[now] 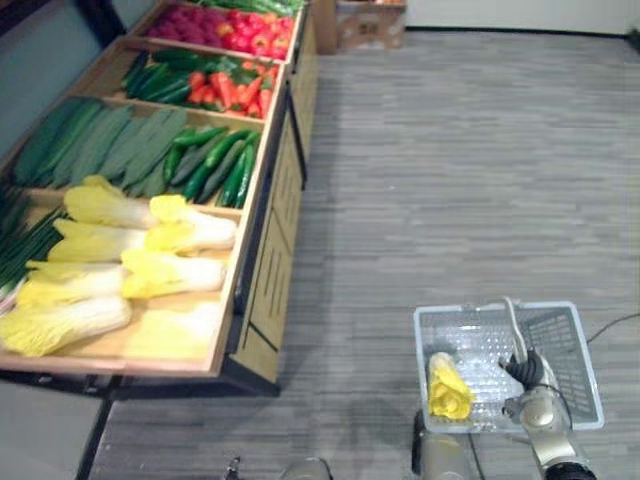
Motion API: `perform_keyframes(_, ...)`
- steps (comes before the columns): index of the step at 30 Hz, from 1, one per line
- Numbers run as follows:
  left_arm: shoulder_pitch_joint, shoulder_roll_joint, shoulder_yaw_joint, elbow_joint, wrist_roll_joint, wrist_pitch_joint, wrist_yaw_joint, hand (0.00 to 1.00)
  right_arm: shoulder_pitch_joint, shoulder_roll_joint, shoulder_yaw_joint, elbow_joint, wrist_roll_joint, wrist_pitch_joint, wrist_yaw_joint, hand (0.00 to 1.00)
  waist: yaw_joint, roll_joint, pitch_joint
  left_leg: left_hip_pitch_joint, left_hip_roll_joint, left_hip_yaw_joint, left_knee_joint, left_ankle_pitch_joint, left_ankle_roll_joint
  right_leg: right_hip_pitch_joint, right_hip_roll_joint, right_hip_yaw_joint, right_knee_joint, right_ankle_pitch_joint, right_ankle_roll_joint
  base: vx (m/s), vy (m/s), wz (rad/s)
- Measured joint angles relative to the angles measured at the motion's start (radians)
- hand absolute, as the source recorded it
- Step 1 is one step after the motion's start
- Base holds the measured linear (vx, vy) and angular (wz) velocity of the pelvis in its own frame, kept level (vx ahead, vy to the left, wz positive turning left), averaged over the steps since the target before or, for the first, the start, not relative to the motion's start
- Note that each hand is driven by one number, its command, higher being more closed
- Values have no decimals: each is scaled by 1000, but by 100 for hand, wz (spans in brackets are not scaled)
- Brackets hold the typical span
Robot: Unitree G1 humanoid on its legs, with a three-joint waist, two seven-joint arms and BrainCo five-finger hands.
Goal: Pick vegetable in the basket
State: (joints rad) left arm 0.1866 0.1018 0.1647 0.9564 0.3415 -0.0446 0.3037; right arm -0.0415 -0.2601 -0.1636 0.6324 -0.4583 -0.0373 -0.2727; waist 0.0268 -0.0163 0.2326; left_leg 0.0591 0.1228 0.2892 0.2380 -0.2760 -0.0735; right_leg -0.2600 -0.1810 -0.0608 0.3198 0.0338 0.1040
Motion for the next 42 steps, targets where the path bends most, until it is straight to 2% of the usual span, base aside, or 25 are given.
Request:
perform_keyframes(2, -31, 11, -1, 1, -9, 1, -1, 0, -11, -8, -11, 5, 0, 2, 5, 100, -4, 2, 2, 1, 8, -6, -12, 7, 1, -19, -26, -42, -1, -34, -39, 84, -16, 6)
perform_keyframes(4, -51, 23, 0, 0, -15, 0, 1, 0, -32, -17, -26, 15, -1, 12, 10, 100, 1, 11, 7, 2, 32, -23, -11, 2, -12, -44, -50, -43, -19, -32, -35, 105, -94, 18)
perform_keyframes(7, -52, 43, 6, 0, -21, 1, 8, 0, -32, -15, -23, 15, -4, 14, 13, 100, -1, -3, 2, 38, 69, -68, -27, -3, -78, -47, -94, -70, -69, -9, -16, 315, -370, 43)
perform_keyframes(8, -57, 29, 31, 9, -24, 7, 8, 0, -41, -27, -21, 20, -6, 18, 15, 100, -2, 21, -6, 54, 114, -101, -25, -19, -127, -59, -82, -112, -3, -6, 26, 323, -403, 37)
perform_keyframes(9, -51, 13, 35, 8, -24, 4, 8, 0, -44, -30, -19, 20, -6, 21, 14, 100, -3, 42, -17, 49, 140, -117, -26, -6, -143, -67, -65, -134, 27, -38, -2, 309, -390, 26)
perform_keyframes(11, -44, -19, 40, 10, -24, 3, 11, 0, -58, -34, 4, 19, -12, 22, 18, 100, -3, 60, -22, 42, 173, -157, -6, 35, -150, -93, -45, -152, 113, -118, -21, 229, -341, 9)
perform_keyframes(14, -41, -45, 56, 18, -51, 0, 26, 0, -54, -29, 22, 10, -13, 20, 28, 100, -14, 62, -23, -43, 204, -254, 150, 155, -113, -74, -34, -200, 195, -220, -52, 299, -429, 35)
perform_keyframes(15, -41, -41, 69, 18, -57, 1, 27, 0, -51, -29, 27, 8, -13, 20, 33, 100, -22, 58, -23, -83, 212, -269, 216, 235, -69, -46, -33, -224, 199, -242, -64, 371, -453, 50)
perform_keyframes(16, -41, -42, 76, 10, -61, 2, 33, 0, -36, -29, 29, -8, -13, 20, 35, 100, -21, 56, -22, -125, 230, -258, 274, 360, -13, 2, -26, -257, 185, -262, -79, 318, -356, 49)
perform_keyframes(17, -40, -42, 76, 4, -61, 2, 37, 0, -28, -28, 29, -15, -13, 20, 35, 100, -20, 45, -15, -135, 243, -241, 296, 413, 10, 25, -20, -268, 165, -268, -88, 247, -274, 39)
perform_keyframes(18, -36, -42, 77, -1, -61, 3, 40, 0, -22, -28, 32, -21, -13, 20, 35, 100, -19, 41, -13, -154, 252, -229, 327, 425, 22, 51, -15, -276, 145, -275, -96, 247, -312, 32)
perform_keyframes(19, -35, -41, 77, -5, -60, 2, 40, 0, -8, -29, 36, -39, -13, 20, 35, 100, -10, 42, -14, -200, 242, -201, 444, 318, 13, 104, 4, -290, 106, -292, -125, 217, -292, 27)
perform_keyframes(21, -34, -41, 72, -3, -55, 4, 32, 0, -2, -35, 53, -40, -13, 21, 38, 100, 4, 40, -14, -253, 188, -186, 533, 201, 8, 169, 28, -311, 48, -300, -138, 160, -224, 21)
perform_keyframes(24, -7, -51, 65, -2, -53, 11, 13, 0, -9, -37, 59, -41, -13, 17, 39, 100, 37, 31, -14, -325, 85, -67, 426, 120, 0, 224, 58, -333, -12, -296, -141, 131, -105, 6)
perform_keyframes(27, 30, -70, 67, -3, -51, 12, -1, 0, -15, -39, 57, -40, -14, 15, 40, 100, 58, 43, -19, -335, -25, -19, 95, 154, -2, 262, 80, -335, -75, -287, -126, 243, 20, -7)
perform_keyframes(28, 39, -73, 67, -3, -50, 12, -3, 0, -16, -39, 57, -40, -15, 15, 40, 100, 62, 48, -22, -329, -53, -28, -15, 205, -6, 278, 90, -335, -99, -283, -120, 350, 104, -10)
perform_keyframes(29, 52, -77, 68, -2, -47, 12, -5, 0, -18, -37, 59, -36, -16, 15, 41, 100, 69, 65, -28, -312, -74, -37, -141, 299, 5, 307, 101, -331, -129, -280, -114, 366, 111, -21)
perform_keyframes(30, 60, -81, 68, 0, -42, 12, -6, 0, -19, -37, 70, -32, -17, 15, 41, 100, 82, 65, -29, -277, -86, -37, -192, 366, 32, 336, 105, -316, -154, -280, -111, 315, 94, -18)
perform_keyframes(31, 58, -83, 69, -1, -41, 12, -8, 0, -20, -37, 76, -32, -17, 14, 41, 100, 85, 63, -30, -264, -96, -37, -206, 365, 52, 346, 103, -313, -170, -272, -99, 310, 83, 0)
perform_keyframes(33, 37, -75, 70, -3, -34, 11, -8, 0, -48, -35, 99, -17, -18, 12, 43, 100, 89, 55, -28, -274, -108, -20, -140, 339, 128, 382, 91, -296, -221, -242, -48, 282, 84, 15)
perform_keyframes(36, 34, -77, 74, -7, -20, 11, -14, 0, -66, -27, 137, -8, -25, 8, 47, 100, 89, 48, -27, -236, -132, 23, -94, 320, 146, 445, 58, -273, -226, -211, 0, 198, 86, 5)
perform_keyframes(38, 35, -77, 75, -6, -17, 12, -14, 0, -65, -5, 138, -7, -43, 1, 48, 100, 91, 37, -26, -205, -136, 29, -96, 278, 140, 450, 48, -260, -177, -213, 9, 132, 92, -6)
perform_keyframes(40, 38, -76, 70, 2, -16, 13, -15, 0, -42, 16, 134, 2, -44, -2, 48, 100, 89, 39, -51, -192, -130, 25, -123, 203, 145, 383, 34, -259, -15, -251, 64, 93, 120, 6)
perform_keyframes(41, 40, -62, 63, 1, -16, 13, -15, 0, -26, 33, 132, 14, -43, -3, 49, 100, 88, 28, -62, -172, -145, 22, -140, 193, 145, 313, -6, -257, 158, -264, 76, 143, 144, 23)
perform_keyframes(42, 47, -47, 45, -7, -16, 13, -15, 0, -3, 52, 133, 13, -44, -7, 52, 100, 86, -6, -65, -141, -173, 10, -159, 189, 148, 233, -64, -244, 357, -242, 97, 184, 137, 33)
